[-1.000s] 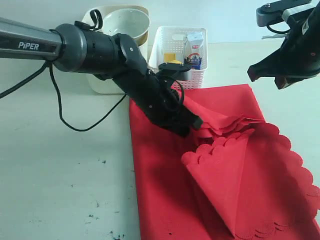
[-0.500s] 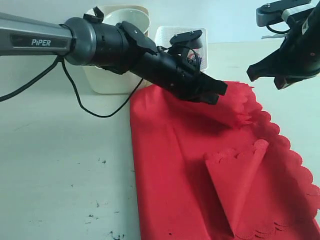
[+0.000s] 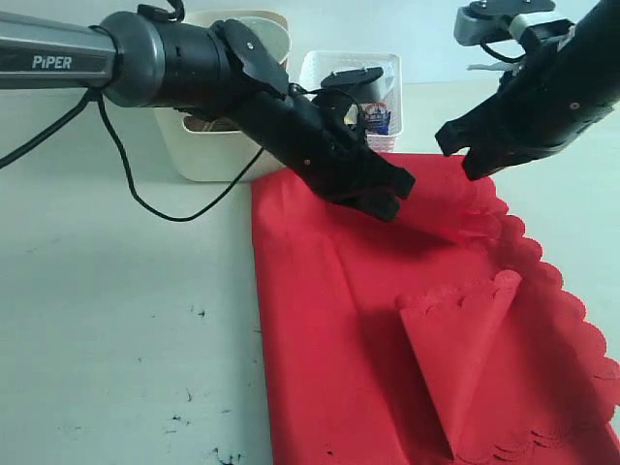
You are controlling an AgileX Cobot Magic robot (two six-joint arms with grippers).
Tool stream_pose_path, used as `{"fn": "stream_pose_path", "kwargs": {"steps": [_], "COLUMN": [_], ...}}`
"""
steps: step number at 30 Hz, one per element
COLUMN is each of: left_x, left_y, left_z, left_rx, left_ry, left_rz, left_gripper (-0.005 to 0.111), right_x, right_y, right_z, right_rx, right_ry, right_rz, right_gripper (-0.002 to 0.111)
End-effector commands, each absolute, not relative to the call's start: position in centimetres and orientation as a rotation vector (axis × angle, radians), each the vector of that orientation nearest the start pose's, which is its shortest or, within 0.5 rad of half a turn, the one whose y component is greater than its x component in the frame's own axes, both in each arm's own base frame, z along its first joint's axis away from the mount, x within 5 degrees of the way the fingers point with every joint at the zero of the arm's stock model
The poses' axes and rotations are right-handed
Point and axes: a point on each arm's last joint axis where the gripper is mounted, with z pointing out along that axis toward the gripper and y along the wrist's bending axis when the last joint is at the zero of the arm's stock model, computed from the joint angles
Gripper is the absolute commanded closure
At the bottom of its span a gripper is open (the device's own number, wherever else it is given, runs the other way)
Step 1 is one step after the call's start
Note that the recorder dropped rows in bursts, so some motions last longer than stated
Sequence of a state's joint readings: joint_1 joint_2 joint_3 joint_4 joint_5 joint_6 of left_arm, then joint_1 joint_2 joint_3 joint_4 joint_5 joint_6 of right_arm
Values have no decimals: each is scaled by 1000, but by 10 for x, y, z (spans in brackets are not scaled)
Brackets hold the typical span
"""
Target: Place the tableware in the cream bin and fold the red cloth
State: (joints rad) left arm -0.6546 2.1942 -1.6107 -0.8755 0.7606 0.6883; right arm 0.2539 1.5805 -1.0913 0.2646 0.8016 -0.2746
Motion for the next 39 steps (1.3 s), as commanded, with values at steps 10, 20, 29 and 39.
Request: {"fn": "stream_pose_path", "kwargs": {"steps": [10, 20, 29, 39], "left_x": [312, 281, 277, 269], "left_y": [-290, -280, -280, -273], "left_z": [153, 127, 120, 117], "left_rx": [1108, 1172, 1187, 1295], "left_ry": [2745, 2853, 2835, 2892], "left_rz": [-792, -762, -729, -703], "left_gripper": [107, 107, 107, 107], "right_x": [322, 368, 373, 328], "right_y": [116, 107, 100, 95], "right_z": [166, 140, 150, 137], "right_rx": [-697, -490, -524, -765], "right_ry": [2840, 2790, 2757, 3083], "right_rz": [518, 207, 69, 164], "right_gripper": [108, 108, 108, 108]}}
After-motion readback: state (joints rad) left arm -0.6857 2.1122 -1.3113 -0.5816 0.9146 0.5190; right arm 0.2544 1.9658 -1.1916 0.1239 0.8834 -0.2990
